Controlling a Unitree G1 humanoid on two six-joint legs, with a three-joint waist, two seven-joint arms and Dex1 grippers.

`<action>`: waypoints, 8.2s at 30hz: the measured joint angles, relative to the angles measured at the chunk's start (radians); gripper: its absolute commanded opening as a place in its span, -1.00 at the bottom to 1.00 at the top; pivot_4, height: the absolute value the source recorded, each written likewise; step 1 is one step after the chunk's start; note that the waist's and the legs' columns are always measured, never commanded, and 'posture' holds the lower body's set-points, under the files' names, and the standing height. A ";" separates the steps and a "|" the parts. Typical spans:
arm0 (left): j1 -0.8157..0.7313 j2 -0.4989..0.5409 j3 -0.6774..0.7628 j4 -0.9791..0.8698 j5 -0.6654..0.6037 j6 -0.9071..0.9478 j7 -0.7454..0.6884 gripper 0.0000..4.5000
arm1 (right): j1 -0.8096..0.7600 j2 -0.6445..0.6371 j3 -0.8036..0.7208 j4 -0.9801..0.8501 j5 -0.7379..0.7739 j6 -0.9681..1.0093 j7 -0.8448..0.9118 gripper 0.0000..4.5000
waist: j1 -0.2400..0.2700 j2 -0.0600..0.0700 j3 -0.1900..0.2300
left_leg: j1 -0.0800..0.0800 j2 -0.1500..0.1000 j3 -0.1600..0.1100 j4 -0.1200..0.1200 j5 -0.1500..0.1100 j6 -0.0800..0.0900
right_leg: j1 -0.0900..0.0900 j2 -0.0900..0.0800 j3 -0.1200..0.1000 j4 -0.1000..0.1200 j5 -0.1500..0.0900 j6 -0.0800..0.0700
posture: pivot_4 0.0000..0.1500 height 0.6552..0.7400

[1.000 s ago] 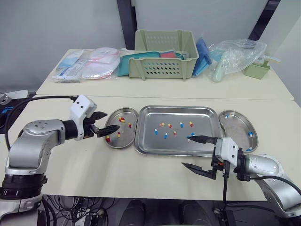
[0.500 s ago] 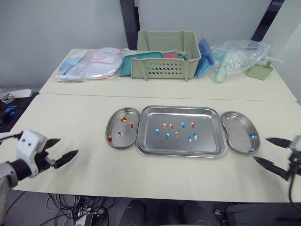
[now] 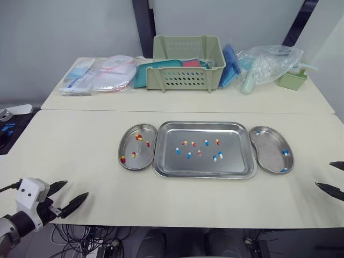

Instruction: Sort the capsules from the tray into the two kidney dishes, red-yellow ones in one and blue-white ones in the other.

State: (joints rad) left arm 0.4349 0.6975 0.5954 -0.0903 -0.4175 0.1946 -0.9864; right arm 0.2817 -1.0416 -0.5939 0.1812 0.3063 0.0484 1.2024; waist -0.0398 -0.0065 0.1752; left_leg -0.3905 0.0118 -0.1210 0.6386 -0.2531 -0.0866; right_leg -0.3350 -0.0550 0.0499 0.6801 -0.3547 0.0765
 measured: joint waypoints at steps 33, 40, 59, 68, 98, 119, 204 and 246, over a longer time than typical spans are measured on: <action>-0.056 -0.211 -0.386 -0.200 -0.026 -0.188 0.033 0.95 | 0.230 0.090 -0.096 -0.296 0.036 0.069 0.016 1.00 | 0.008 0.002 -0.001 | 0.002 0.000 0.002 -0.001 0.000 0.000 | 0.001 0.000 0.002 0.000 0.000 0.000 | 1.00 1.00; -0.098 -0.211 -0.431 -0.218 -0.025 -0.177 0.060 0.95 | 0.143 0.108 0.040 -0.675 0.189 0.268 -0.062 1.00 | 0.008 0.002 -0.001 | 0.001 0.000 0.001 0.000 0.000 0.000 | 0.001 0.000 0.002 0.000 0.000 0.000 | 1.00 1.00; -0.144 -0.223 -0.513 -0.293 -0.007 -0.138 0.170 1.00 | -0.636 0.531 0.905 -0.686 -0.044 0.687 -0.638 0.13 | 0.007 0.000 0.000 | -0.003 0.000 -0.004 0.000 0.000 0.000 | -0.002 0.001 -0.004 0.000 0.000 0.000 | 1.00 1.00; -0.144 -0.221 -0.514 -0.302 -0.008 -0.124 0.177 1.00 | -0.800 0.778 1.032 -0.498 -0.156 0.861 -0.796 0.13 | 0.005 0.000 0.000 | -0.003 0.000 -0.005 0.000 0.000 0.000 | -0.004 0.001 -0.004 0.001 0.000 0.000 | 1.00 1.00; -0.134 -0.221 -0.519 -0.330 -0.003 -0.110 0.212 1.00 | -0.839 0.888 1.043 -0.288 -0.228 0.854 -0.806 -0.99 | -0.014 0.001 0.000 | -0.004 0.000 -0.005 -0.001 0.000 0.000 | -0.006 0.001 -0.003 0.002 0.000 0.000 | 1.00 1.00; -0.214 -0.127 -0.532 -0.287 -0.086 -0.162 -0.055 1.00 | -0.704 0.583 0.855 -0.703 -0.080 0.942 -0.585 -0.99 | -0.006 0.001 0.000 | -0.008 -0.001 -0.006 -0.001 0.000 0.000 | -0.008 0.001 -0.005 0.001 0.000 0.000 | 1.00 1.00; 0.024 0.016 -0.045 -0.007 -0.034 -0.011 0.101 1.00 | 0.126 0.287 0.140 -0.612 0.071 0.097 -0.133 0.99 | 0.007 -0.003 0.003 | 0.000 0.000 -0.002 -0.005 0.000 0.000 | -0.001 0.000 -0.003 -0.001 -0.001 -0.002 | 1.00 1.00; -1.003 -0.093 -0.832 0.165 0.215 0.152 0.038 0.14 | 0.041 0.453 0.501 -0.650 -0.009 0.037 -0.356 1.00 | 0.008 -0.006 0.001 | -0.001 -0.001 -0.004 -0.002 0.001 -0.001 | -0.001 0.001 -0.005 0.001 -0.001 -0.002 | 1.00 1.00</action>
State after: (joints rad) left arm -0.5678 0.6047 -0.2370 0.0746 -0.2025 0.3467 -0.9482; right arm 0.3224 -0.5882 -0.0927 -0.4684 0.2972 0.0851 0.8463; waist -0.0317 -0.0122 0.1766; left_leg -0.3917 0.0113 -0.1251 0.6365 -0.2525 -0.0875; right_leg -0.3364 -0.0538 0.0450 0.6809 -0.3556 0.0749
